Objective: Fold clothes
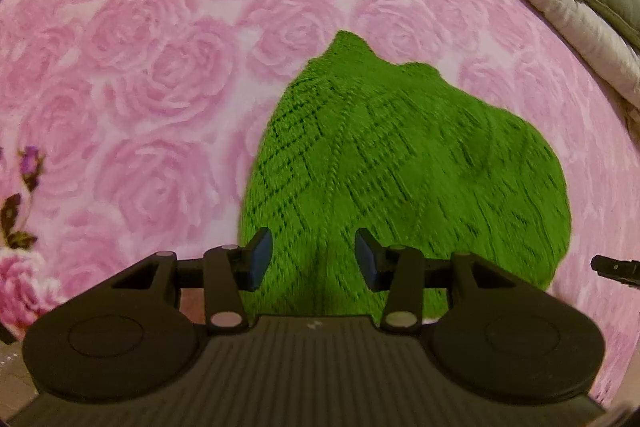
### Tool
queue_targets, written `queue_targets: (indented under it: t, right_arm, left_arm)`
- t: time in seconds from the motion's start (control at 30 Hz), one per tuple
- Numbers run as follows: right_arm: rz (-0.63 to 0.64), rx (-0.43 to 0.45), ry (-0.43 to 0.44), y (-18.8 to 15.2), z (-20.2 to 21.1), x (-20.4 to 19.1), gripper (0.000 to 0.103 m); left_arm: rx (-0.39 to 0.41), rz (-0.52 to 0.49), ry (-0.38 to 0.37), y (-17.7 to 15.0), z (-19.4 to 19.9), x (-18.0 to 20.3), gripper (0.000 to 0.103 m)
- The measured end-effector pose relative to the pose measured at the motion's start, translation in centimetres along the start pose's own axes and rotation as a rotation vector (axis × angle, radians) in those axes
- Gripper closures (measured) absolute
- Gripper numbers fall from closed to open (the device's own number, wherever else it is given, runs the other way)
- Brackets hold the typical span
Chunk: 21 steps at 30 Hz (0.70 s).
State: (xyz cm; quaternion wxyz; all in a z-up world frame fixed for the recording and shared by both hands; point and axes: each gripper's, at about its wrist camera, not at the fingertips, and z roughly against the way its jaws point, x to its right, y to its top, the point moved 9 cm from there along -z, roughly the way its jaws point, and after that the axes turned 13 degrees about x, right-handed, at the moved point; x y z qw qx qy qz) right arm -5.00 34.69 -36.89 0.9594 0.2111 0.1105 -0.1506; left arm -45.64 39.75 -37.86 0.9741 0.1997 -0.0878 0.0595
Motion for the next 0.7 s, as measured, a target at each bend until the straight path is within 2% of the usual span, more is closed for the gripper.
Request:
queue_targets:
  t: [0.1,0.27,0.47,0.53,0.57,0.6,0.63,0.67,0.7]
  right_arm:
    - [-0.044,0.015,0.018,1.3,-2.2,0.5,0.041]
    - [-0.204,0.050,0.014,2.9,-6.1,2.1,0.037]
    - [-0.308,0.049,0.022,2.8,-9.0,3.1,0.036]
    - [-0.325,0.044,0.035,2.6,-9.3,3.0,0.037]
    - [-0.327,0.053,0.061,2.6,-9.3,2.7,0.037]
    - [-0.329,0.061,0.088,2.6,-9.2,2.3,0.043]
    - [-0.326,0.068,0.112,2.6,-9.1,1.9,0.074]
    - [-0.311,0.070,0.129,2.6,-8.9,1.5,0.091]
    - [-0.292,0.079,0.145,2.7,-8.4,1.1,0.097]
  left_arm:
    - [-0.001,-0.003,-0.007,1.1,-2.1,-0.8,0.063]
    - [-0.001,0.007,0.006,2.6,-6.0,-2.8,0.062]
    - [-0.034,0.114,-0.044,2.4,-8.9,-4.1,0.063]
    - [-0.033,0.163,-0.076,2.2,-9.3,-4.2,0.070]
    - [-0.028,0.179,-0.098,2.2,-9.2,-4.0,0.080]
    - [-0.021,0.192,-0.120,2.2,-9.0,-3.9,0.093]
    - [-0.015,0.206,-0.143,2.3,-8.9,-3.8,0.097]
    - [0.001,0.194,-0.156,2.4,-8.4,-3.6,0.097]
    - [0.019,0.178,-0.168,2.6,-7.8,-3.4,0.097]
